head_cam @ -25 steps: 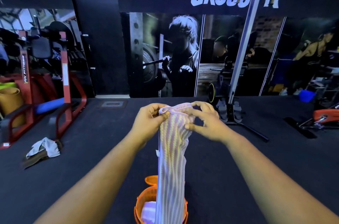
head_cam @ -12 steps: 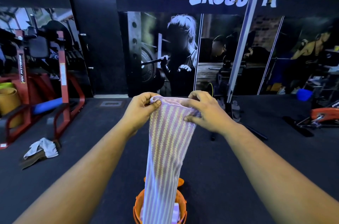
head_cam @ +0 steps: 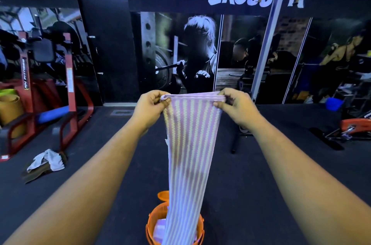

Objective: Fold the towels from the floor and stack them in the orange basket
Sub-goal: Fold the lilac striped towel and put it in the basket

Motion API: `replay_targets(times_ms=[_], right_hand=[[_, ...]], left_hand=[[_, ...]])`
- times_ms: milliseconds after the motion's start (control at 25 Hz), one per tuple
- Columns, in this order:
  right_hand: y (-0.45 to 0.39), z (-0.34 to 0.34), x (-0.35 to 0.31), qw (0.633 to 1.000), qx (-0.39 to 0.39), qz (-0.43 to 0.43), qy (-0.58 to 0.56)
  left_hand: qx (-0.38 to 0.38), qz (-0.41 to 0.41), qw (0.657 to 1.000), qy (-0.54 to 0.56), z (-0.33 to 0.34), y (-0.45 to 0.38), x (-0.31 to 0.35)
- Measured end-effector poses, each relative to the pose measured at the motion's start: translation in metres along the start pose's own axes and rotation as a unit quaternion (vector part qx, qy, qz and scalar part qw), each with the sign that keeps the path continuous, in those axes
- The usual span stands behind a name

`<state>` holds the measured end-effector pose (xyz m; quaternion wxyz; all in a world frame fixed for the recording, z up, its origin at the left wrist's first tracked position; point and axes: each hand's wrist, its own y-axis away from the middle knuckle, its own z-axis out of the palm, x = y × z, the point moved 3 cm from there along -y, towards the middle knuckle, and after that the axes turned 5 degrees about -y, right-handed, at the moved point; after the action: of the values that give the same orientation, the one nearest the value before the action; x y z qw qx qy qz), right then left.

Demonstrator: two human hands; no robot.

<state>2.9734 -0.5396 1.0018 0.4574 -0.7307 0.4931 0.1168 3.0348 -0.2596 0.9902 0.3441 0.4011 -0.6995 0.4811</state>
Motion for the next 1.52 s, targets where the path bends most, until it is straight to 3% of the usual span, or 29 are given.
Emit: replay_targets(times_ms=[160,280,440,520,640,760,880,960,1080,1200,1320,1440,1520], right_hand=[[-0.005,-0.007,-0.001,0.969,0.06,0.054,-0.234],[0.013,0.01,0.005,0.915,0.095,0.073,-0.384],[0.106,0.099,0.052,0.916,-0.069,0.236,-0.316],[0.127,0.117,0.062,0.914,-0.02,0.265,-0.308],[0.101,0.107,0.037,0.887,0.068,0.248,-0.383],[0.064,0.089,0.008,0.861,0.097,0.256,-0.427],[0.037,0.081,-0.002,0.841,0.113,0.294,-0.44],[0.025,0.079,0.008,0.826,0.119,0.324,-0.446],[0.039,0.088,0.041,0.785,0.1,0.374,-0.484],[0.109,0.117,0.069,0.78,-0.013,0.46,-0.424],[0.172,0.142,0.067,0.768,-0.121,0.501,-0.379],[0.188,0.146,0.06,0.785,-0.028,0.429,-0.446],[0.181,0.141,0.057,0.812,0.036,0.399,-0.424]], left_hand=[[0.013,-0.002,0.994,0.105,0.008,-0.003,0.011],[0.002,-0.005,0.981,0.193,0.02,-0.003,0.027],[-0.032,-0.02,0.972,0.232,0.033,-0.004,0.053],[-0.015,-0.023,0.976,0.217,0.032,-0.01,0.056],[-0.033,-0.05,0.966,0.251,0.031,-0.002,0.026],[-0.165,-0.17,0.954,0.185,0.06,0.057,-0.048],[-0.273,-0.219,0.926,0.144,0.096,0.132,-0.1],[-0.25,-0.219,0.932,0.144,0.108,0.151,-0.111],[-0.146,-0.205,0.953,0.17,0.102,0.142,-0.112],[-0.114,-0.212,0.949,0.202,0.092,0.13,-0.109],[-0.167,-0.224,0.946,0.166,0.09,0.123,-0.105],[-0.186,-0.218,0.943,0.168,0.086,0.123,-0.112],[-0.219,-0.243,0.93,0.17,0.084,0.139,-0.124]])
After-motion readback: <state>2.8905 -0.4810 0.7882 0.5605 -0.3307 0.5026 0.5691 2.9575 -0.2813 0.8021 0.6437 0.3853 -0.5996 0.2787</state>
